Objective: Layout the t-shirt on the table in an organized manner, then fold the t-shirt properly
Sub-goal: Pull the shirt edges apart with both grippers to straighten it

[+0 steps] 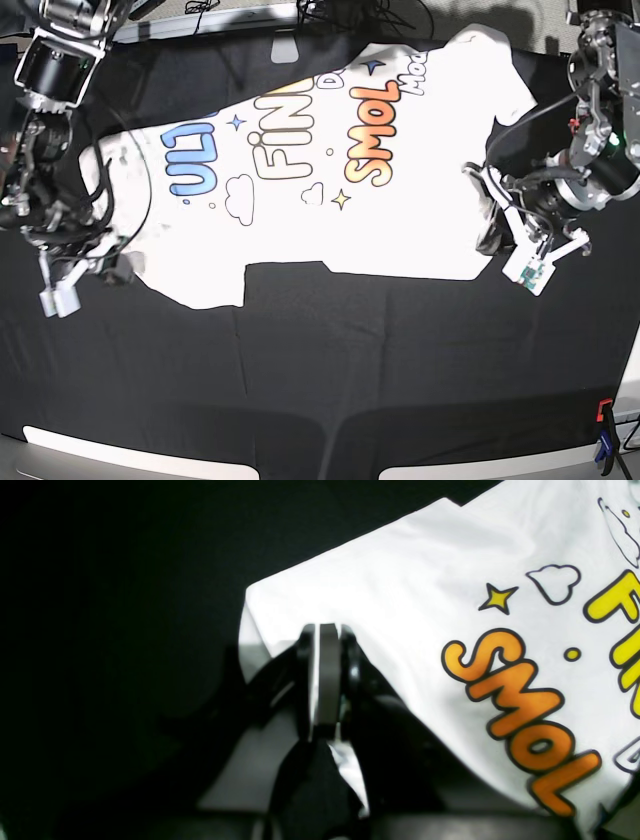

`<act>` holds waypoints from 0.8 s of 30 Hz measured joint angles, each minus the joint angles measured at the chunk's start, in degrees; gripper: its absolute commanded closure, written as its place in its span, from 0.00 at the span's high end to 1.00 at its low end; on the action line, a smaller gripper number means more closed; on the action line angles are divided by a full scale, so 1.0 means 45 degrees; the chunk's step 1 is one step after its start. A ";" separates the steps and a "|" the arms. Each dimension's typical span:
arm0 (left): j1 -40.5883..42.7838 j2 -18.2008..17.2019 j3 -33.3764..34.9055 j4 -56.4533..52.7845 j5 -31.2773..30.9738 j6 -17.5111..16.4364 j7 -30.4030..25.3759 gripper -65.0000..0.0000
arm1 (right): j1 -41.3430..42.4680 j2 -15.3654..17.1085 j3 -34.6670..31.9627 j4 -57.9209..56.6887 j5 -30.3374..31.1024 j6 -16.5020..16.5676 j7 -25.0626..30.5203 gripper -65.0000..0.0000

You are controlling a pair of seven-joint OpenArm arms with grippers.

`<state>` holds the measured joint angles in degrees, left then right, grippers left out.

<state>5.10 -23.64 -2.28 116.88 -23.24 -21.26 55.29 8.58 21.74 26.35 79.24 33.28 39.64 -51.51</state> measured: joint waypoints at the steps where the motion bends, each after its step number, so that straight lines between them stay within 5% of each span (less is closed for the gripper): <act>1: -0.0010 -0.0010 -0.0005 0.0000 0.0636 0.0000 -0.0277 0.00 | -0.0005 -0.0005 0.0146 0.0005 0.0010 0.0000 0.0010 0.00; 4: -0.0015 -0.0005 -0.0015 -0.0257 0.1166 0.0607 -0.0918 0.29 | -0.0083 0.0000 0.0452 0.0005 -0.0019 0.0000 -0.0102 0.00; 6: -0.0015 0.0000 -0.0015 -0.0704 0.0860 0.0826 -0.0850 0.37 | -0.0068 0.0000 0.0515 0.0005 -0.0029 0.0000 -0.0267 0.00; 11: 0.0000 0.0005 0.0000 -0.2084 -0.1763 0.1248 0.0379 0.39 | -0.0063 -0.0029 0.0510 0.0005 0.0049 0.0000 -0.0340 0.00; 24: 0.0024 0.0733 -0.0005 -0.4643 -0.0801 0.2108 -0.0971 0.39 | -0.0068 -0.0034 0.0505 0.0005 0.0049 0.0000 -0.0340 0.01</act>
<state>5.21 -20.34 -2.31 95.98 -26.85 -11.77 50.92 8.27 21.58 28.62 79.26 33.50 39.64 -53.04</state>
